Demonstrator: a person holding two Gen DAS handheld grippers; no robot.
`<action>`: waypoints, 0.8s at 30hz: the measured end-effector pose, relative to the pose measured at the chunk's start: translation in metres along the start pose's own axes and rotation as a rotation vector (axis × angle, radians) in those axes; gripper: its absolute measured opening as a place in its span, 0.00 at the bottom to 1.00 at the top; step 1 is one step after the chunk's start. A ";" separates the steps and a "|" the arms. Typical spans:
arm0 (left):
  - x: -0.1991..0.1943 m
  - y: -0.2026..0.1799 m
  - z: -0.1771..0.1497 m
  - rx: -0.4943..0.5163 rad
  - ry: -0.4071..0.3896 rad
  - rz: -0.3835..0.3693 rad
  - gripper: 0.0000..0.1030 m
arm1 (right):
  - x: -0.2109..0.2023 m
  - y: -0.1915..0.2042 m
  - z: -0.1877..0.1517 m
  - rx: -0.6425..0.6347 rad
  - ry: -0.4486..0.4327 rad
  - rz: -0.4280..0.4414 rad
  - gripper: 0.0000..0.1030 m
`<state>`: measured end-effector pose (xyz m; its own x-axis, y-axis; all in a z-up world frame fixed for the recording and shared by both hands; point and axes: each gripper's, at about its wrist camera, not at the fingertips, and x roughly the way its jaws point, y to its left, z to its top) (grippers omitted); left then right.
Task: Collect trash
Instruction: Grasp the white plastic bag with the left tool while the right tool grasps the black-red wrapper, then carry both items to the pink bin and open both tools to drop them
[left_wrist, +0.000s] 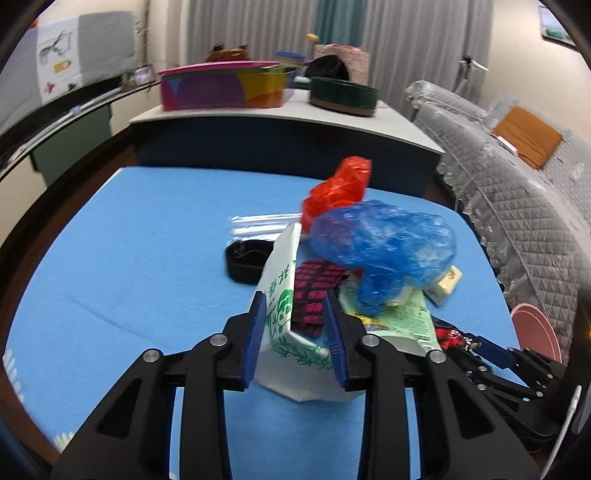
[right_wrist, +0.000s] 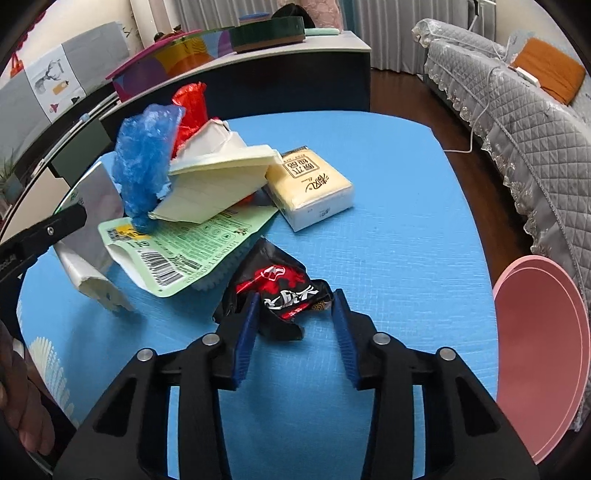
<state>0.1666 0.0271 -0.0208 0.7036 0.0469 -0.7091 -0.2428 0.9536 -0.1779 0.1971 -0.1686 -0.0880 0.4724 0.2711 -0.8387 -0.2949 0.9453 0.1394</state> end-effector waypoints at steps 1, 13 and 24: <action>-0.002 0.003 0.000 -0.015 0.009 0.007 0.23 | -0.002 0.000 0.000 -0.002 -0.003 0.004 0.36; -0.032 0.006 0.002 0.028 -0.079 0.090 0.11 | -0.045 0.003 -0.001 -0.018 -0.110 -0.024 0.33; -0.083 -0.018 0.004 0.109 -0.237 0.021 0.11 | -0.105 -0.013 -0.009 0.013 -0.250 -0.107 0.33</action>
<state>0.1149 0.0068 0.0442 0.8390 0.1227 -0.5301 -0.1946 0.9775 -0.0817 0.1434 -0.2111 -0.0065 0.6914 0.2045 -0.6929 -0.2223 0.9728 0.0652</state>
